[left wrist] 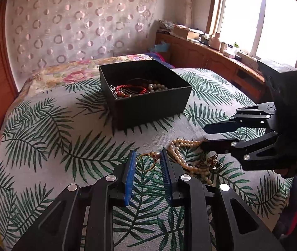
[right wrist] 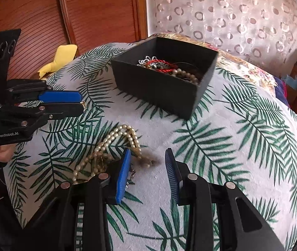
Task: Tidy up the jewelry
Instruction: 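Move the right gripper to the long pearl necklace and grasp it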
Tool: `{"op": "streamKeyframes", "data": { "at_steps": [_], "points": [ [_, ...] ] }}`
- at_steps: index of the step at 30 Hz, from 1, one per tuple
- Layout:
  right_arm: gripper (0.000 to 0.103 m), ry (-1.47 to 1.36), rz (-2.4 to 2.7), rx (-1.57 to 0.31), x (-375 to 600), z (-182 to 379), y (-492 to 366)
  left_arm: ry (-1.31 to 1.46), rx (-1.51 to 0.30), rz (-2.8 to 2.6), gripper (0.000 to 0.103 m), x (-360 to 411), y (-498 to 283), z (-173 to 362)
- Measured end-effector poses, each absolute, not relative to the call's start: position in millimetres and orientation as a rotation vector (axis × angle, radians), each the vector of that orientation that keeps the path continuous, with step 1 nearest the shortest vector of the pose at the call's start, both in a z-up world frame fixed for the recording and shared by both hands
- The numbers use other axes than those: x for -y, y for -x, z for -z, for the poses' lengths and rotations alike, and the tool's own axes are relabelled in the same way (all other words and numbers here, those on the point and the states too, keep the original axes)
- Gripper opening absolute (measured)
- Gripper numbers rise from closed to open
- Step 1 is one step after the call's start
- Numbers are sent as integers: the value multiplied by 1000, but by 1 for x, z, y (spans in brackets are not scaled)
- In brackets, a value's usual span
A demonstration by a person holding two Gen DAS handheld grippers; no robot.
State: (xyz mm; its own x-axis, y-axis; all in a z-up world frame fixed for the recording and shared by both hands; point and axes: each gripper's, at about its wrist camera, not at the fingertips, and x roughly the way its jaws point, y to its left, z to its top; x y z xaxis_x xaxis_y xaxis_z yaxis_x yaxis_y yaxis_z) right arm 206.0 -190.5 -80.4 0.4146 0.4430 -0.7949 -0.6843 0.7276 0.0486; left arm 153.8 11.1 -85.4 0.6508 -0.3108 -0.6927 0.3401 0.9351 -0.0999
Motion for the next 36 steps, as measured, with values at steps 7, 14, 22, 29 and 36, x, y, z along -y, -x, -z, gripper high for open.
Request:
{"op": "streamKeyframes", "data": {
  "at_steps": [7, 14, 22, 29, 36],
  "points": [
    [37, 366, -739, -916, 174, 85, -213, -36, -776, 369, 22, -11, -153, 85],
    [37, 344, -751, -915, 171, 78, -221, -32, -778, 369, 23, -12, -152, 85],
    [27, 381, -765, -934, 164, 80, -225, -26, -780, 371, 23, -13, -153, 88],
    [10, 480, -792, -926, 150, 83, -215, -18, -770, 373, 23, -14, -150, 86],
    [9, 441, -788, -842, 162, 62, -199, -7, -752, 370, 23, -17, -146, 79]
  ]
}}
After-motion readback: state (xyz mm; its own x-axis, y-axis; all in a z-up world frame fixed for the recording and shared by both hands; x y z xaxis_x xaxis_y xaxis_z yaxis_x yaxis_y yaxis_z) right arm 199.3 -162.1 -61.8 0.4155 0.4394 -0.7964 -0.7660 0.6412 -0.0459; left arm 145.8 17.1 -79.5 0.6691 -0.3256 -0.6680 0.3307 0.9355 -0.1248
